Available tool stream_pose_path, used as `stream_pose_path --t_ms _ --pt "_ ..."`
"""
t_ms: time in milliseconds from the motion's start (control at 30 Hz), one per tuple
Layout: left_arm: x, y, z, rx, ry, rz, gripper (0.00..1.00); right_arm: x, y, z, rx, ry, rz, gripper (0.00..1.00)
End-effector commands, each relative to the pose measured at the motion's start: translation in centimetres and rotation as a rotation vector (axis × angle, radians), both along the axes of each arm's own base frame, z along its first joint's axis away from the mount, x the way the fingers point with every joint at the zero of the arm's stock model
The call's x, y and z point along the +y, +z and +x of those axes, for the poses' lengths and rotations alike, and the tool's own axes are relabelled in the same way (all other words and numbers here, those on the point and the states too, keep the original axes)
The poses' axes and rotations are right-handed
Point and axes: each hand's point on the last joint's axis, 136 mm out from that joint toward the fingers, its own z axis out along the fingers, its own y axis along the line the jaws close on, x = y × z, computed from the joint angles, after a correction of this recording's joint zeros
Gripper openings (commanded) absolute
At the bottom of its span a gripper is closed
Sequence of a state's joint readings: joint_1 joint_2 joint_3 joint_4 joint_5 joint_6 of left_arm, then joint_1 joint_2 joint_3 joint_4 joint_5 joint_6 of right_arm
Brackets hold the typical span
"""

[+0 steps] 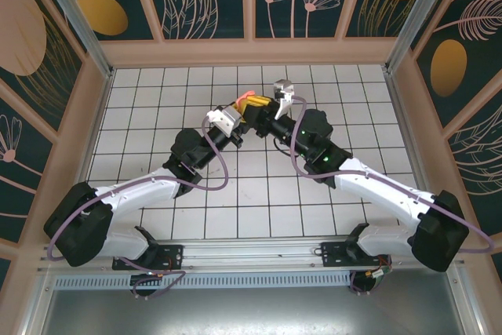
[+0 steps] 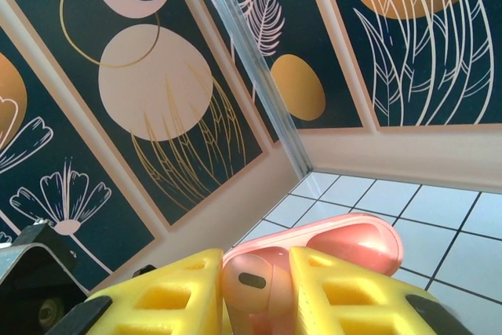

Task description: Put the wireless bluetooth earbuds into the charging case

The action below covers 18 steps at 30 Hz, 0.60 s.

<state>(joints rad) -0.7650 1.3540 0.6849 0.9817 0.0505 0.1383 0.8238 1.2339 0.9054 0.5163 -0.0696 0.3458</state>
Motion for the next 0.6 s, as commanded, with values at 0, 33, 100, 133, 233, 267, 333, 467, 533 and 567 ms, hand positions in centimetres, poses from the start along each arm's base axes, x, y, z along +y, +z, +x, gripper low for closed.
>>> stream_pose_path --t_ms 0,33,100,133,233,267,333,467,533,567 --pt "-1.5 2.6 -1.9 -0.062 -0.092 -0.035 0.00 -0.1 0.9 1.2 -0.005 -0.035 0.009 0.26" --pt "-1.5 2.6 -1.9 -0.063 -0.093 -0.033 0.00 0.0 0.7 1.2 0.001 -0.039 0.000 0.26" --pt "-1.6 2.7 -2.0 -0.067 -0.096 -0.033 0.00 0.0 0.4 1.4 0.003 -0.047 -0.019 0.26" --pt "-1.6 2.8 -2.0 -0.068 -0.098 -0.031 0.00 -0.1 0.2 1.5 0.008 -0.055 -0.027 0.26" --pt "-1.7 3.0 -2.1 -0.073 -0.104 -0.031 0.00 -0.2 -0.4 1.9 0.018 -0.080 -0.055 0.26" --pt "-1.8 3.0 -2.2 -0.072 -0.107 -0.031 0.00 -0.2 -0.5 2.1 0.022 -0.089 -0.062 0.26" --pt "-1.9 3.1 -2.4 -0.079 -0.113 -0.029 0.00 -0.2 -0.8 2.3 0.021 -0.106 -0.083 0.25" --pt "-2.1 3.3 -2.6 -0.087 -0.119 -0.022 0.00 0.0 -1.5 2.6 0.023 -0.130 -0.130 0.25" --pt "-2.2 3.3 -2.7 -0.089 -0.121 -0.019 0.00 0.1 -1.9 2.8 0.022 -0.144 -0.156 0.25" --pt "-2.3 3.3 -2.8 -0.091 -0.121 -0.017 0.00 0.2 -2.1 2.9 0.023 -0.150 -0.168 0.25"
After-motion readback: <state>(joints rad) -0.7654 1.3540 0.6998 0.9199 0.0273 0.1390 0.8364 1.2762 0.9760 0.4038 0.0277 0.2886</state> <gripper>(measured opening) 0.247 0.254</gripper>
